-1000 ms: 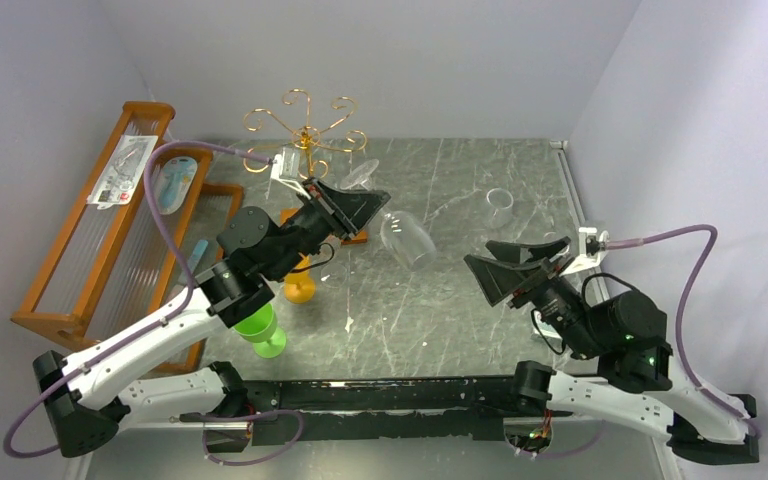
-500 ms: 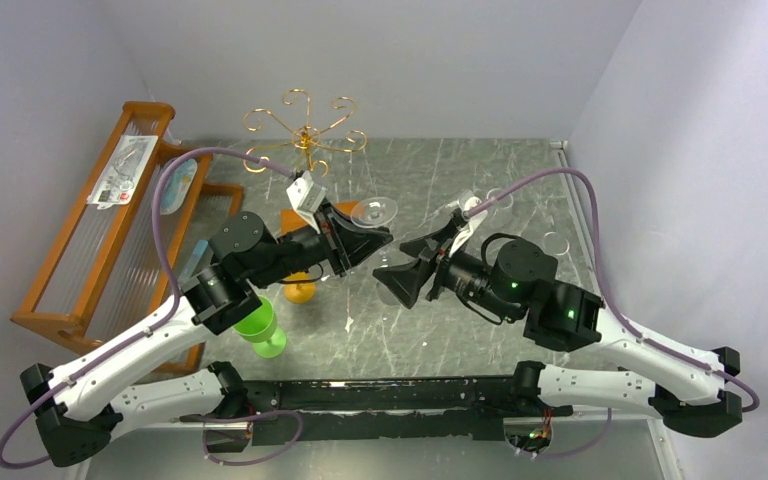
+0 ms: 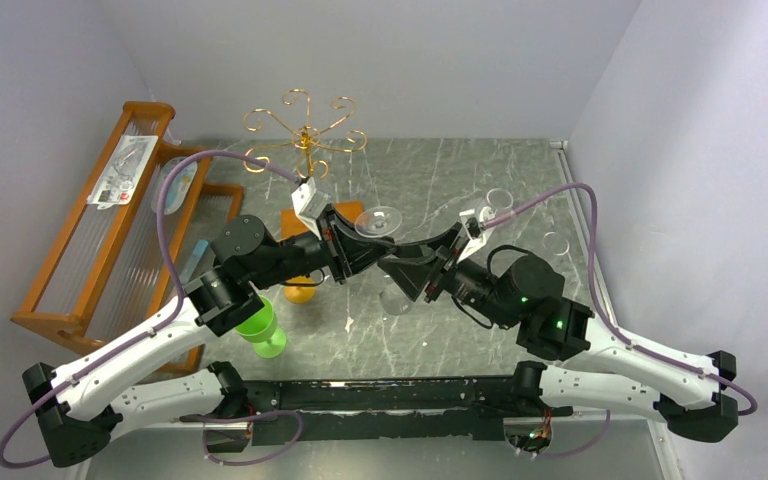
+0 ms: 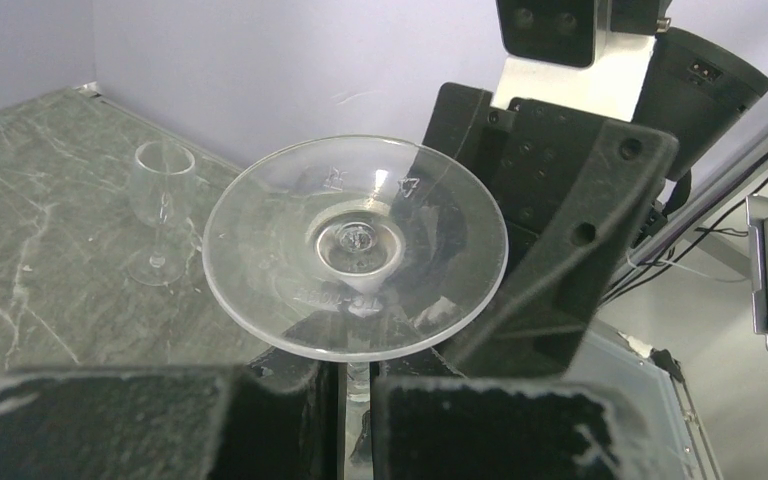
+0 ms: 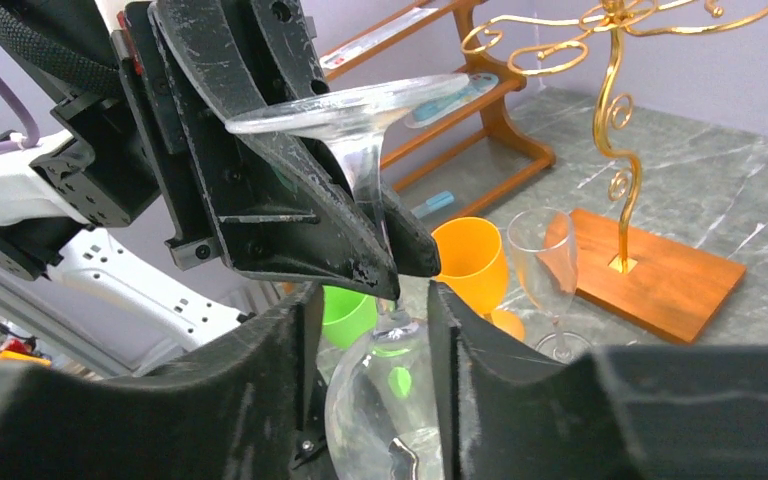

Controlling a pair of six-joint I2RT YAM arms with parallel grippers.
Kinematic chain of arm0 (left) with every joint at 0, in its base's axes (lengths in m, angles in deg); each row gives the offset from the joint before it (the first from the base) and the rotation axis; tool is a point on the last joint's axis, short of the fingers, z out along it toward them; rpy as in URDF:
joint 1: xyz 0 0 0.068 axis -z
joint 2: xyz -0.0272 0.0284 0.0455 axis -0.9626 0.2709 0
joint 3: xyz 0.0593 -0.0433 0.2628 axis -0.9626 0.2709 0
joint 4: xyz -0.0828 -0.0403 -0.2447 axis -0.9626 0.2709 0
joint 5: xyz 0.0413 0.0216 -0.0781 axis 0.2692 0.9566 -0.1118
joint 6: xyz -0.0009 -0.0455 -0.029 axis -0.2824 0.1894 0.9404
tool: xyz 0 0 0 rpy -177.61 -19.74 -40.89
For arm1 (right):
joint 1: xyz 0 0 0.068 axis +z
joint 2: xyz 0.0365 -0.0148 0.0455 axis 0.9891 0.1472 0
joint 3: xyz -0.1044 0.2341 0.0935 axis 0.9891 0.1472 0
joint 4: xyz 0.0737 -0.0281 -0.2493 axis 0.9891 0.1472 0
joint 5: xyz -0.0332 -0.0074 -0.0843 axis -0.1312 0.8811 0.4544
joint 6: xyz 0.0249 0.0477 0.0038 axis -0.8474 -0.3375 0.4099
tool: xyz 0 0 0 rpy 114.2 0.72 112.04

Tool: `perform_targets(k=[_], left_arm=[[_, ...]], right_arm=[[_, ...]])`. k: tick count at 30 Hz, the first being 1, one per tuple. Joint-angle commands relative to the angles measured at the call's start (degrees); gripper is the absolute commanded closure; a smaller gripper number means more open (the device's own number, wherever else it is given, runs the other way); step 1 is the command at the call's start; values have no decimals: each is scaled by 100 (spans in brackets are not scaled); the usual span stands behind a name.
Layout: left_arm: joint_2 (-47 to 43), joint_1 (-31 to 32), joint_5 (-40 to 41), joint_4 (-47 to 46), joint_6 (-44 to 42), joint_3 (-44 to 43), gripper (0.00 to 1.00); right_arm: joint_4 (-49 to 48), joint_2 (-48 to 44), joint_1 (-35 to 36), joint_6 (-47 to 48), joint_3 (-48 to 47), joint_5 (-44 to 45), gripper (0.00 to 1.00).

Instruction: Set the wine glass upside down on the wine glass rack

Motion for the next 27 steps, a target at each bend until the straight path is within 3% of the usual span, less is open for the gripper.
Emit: perform_targets(k=[1, 6, 20, 22, 26, 27], left_arm=[[-54, 12, -323, -210, 59, -134, 95], [-80, 7, -441, -152, 195, -170, 95], [-172, 11, -613, 79, 141, -277, 95], [-177, 12, -568, 113, 110, -277, 95], [-234, 9, -425, 31, 176, -156, 95], [-252, 12, -358, -23, 218, -115, 95]], right_arm=[[-169, 46, 22, 199, -8, 60, 59], [-23, 169, 21, 345, -71, -248, 68], [676, 347, 19, 546, -259, -114, 56], [584, 315, 12, 500, -206, -85, 65], [370, 330, -4, 352, -74, -200, 98], [363, 359, -4, 321, -47, -202, 100]])
